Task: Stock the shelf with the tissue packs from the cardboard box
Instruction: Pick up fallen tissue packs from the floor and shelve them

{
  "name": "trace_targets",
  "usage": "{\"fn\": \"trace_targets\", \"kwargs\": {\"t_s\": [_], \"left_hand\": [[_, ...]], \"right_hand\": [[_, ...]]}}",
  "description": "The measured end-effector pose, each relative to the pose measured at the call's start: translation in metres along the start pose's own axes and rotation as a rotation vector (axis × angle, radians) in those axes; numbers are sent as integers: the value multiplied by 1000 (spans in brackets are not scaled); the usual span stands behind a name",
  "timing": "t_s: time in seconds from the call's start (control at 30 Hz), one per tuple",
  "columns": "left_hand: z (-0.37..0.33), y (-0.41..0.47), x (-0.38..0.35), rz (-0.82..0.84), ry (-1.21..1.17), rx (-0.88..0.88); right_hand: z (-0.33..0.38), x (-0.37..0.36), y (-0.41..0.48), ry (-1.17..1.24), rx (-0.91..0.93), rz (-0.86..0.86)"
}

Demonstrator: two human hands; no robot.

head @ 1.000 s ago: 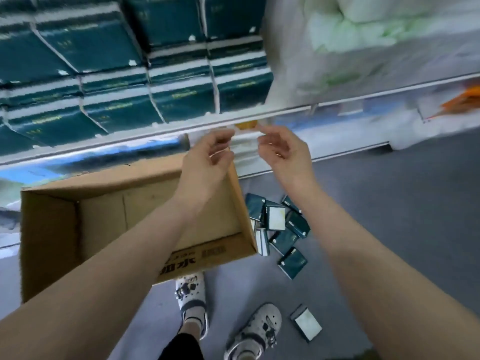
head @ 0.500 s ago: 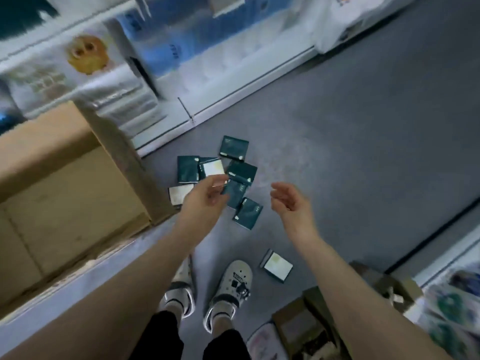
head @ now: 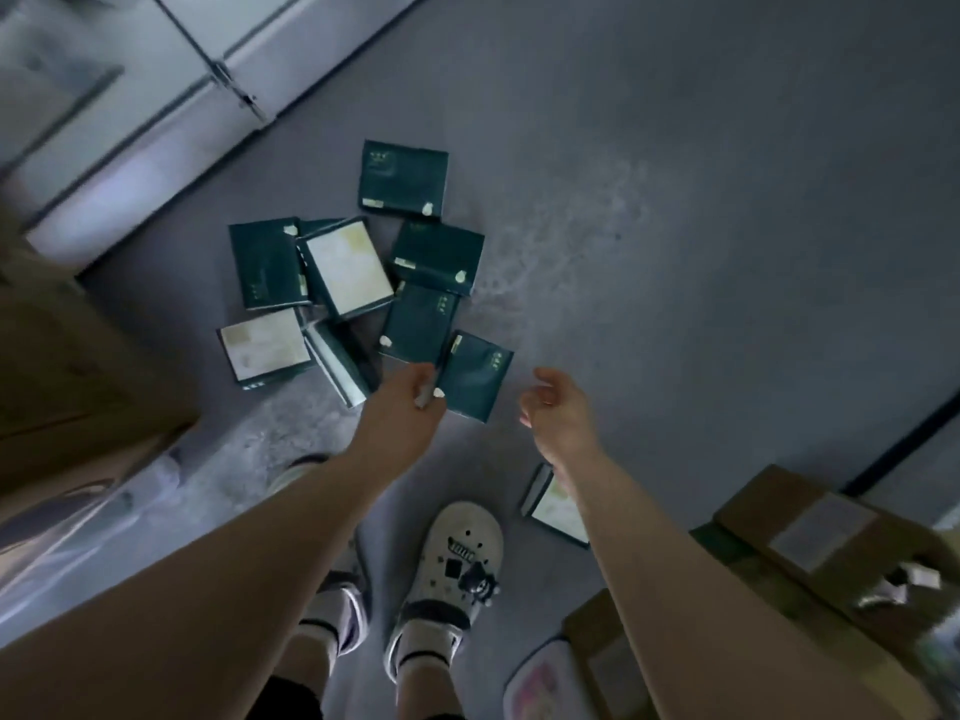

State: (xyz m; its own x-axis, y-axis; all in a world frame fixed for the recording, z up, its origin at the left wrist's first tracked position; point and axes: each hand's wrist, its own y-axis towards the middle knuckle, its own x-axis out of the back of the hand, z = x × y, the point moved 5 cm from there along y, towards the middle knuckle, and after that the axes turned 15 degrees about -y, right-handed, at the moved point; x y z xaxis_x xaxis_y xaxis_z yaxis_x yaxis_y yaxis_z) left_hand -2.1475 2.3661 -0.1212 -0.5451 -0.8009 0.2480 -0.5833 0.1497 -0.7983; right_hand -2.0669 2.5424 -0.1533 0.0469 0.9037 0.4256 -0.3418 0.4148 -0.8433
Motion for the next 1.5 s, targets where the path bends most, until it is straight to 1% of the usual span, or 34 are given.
{"fn": "trace_targets", "kwargs": {"t_s": [0.1, 0.23, 0.33, 0.5, 0.7, 0.83, 0.93, 1.0, 1.1, 1.2, 1.23, 1.3, 1.37, 1.5], "left_hand": [[19, 28, -13, 8, 61, 51], [40, 54, -22, -2, 78, 90], [52, 66, -30, 26, 14, 149], [79, 84, -45, 77, -113, 170], [52, 59, -38, 118, -99, 151], [36, 35, -28, 132, -187, 162], [20, 16, -18, 174, -222, 171], [6, 4, -11, 189, -216, 124], [-19, -15, 12, 106, -153, 28], [-51, -32, 40, 31, -98, -151], [-60, -38, 49, 27, -102, -183], [-76, -52, 67, 3, -130, -185], [-93, -71, 85, -63, -154, -202], [-119, -113, 122, -194, -194, -242]], "right_hand": [[-19, -17, 26, 1, -71, 14], [-39, -37, 47, 5, -132, 59], [-45, -51, 54, 21, -142, 97], [-39, -64, 53, 84, -164, 141], [-30, -53, 37, 137, -159, 164], [-21, -32, 15, 139, -147, 189], [-7, -16, -5, 217, -142, 221], [8, -5, -19, 283, -121, 230], [34, 11, -40, 265, -37, 242], [66, 25, -66, 178, 76, 273], [77, 29, -75, 161, 111, 283], [99, 36, -95, 131, 174, 310], [117, 42, -115, 104, 223, 326], [149, 53, -158, 25, 286, 302]]}}
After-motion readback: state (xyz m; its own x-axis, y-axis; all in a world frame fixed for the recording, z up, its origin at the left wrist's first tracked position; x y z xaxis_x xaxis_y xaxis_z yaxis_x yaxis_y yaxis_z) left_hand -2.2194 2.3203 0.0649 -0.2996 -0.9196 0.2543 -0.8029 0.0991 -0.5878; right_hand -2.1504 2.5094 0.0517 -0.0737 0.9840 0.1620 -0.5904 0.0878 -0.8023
